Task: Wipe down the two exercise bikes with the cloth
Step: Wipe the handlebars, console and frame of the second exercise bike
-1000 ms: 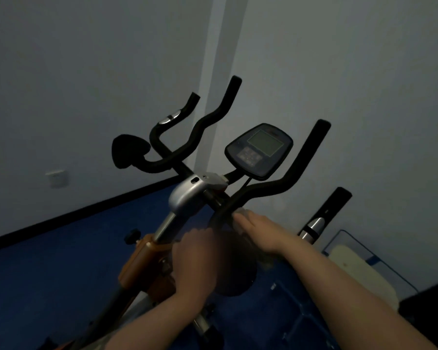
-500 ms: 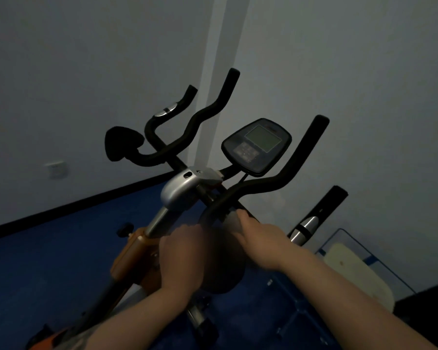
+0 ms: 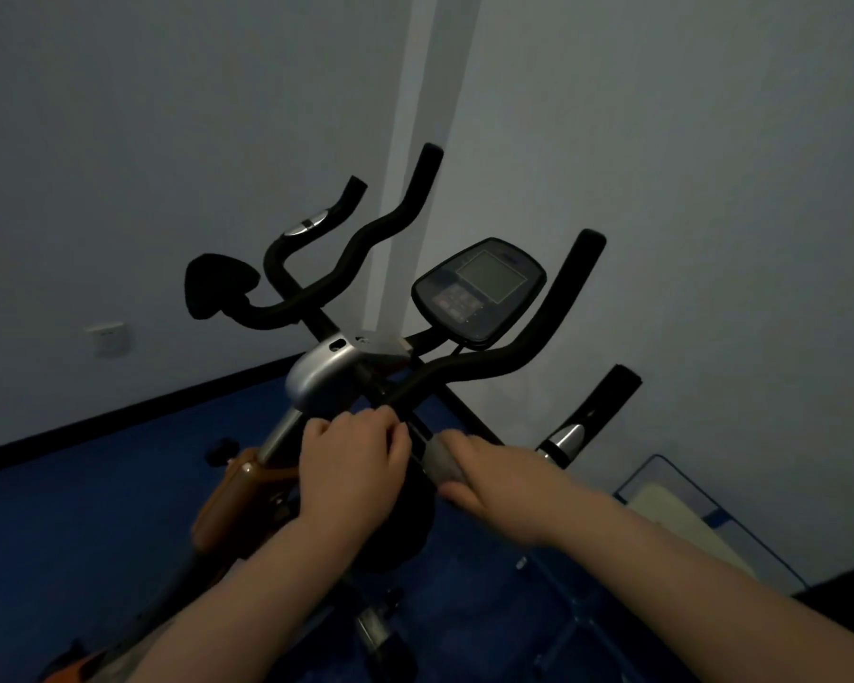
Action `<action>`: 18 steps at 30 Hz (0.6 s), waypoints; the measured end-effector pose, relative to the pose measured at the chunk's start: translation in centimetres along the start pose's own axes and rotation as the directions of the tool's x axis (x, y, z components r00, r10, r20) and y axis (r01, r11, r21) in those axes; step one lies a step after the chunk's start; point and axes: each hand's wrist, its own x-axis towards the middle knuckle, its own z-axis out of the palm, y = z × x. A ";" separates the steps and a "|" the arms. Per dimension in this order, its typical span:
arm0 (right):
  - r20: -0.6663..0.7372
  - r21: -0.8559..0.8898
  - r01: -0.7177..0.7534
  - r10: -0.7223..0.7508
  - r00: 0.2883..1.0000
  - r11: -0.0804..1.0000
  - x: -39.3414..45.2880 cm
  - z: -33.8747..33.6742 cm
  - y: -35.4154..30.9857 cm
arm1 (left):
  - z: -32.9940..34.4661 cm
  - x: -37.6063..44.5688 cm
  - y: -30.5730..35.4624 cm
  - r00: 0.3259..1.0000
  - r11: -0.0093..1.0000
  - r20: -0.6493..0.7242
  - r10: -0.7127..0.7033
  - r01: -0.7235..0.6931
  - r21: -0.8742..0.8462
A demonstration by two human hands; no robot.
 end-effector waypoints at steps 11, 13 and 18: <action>-0.362 -0.321 0.188 -0.304 0.881 0.928 -2.7 -0.2 3.8 | 1.0 -0.7 -0.5 0.968 0.997 -0.239 0.083 -0.079 0.025; -0.475 -0.263 0.112 -0.230 0.849 0.958 -3.5 -1.6 7.0 | 1.2 -0.8 -0.5 0.964 0.997 -0.255 0.072 -0.072 0.010; -0.656 -0.095 -0.011 -0.055 0.752 0.995 -2.4 1.6 3.8 | 1.5 -0.9 -0.5 0.955 0.999 -0.292 0.052 -0.052 0.008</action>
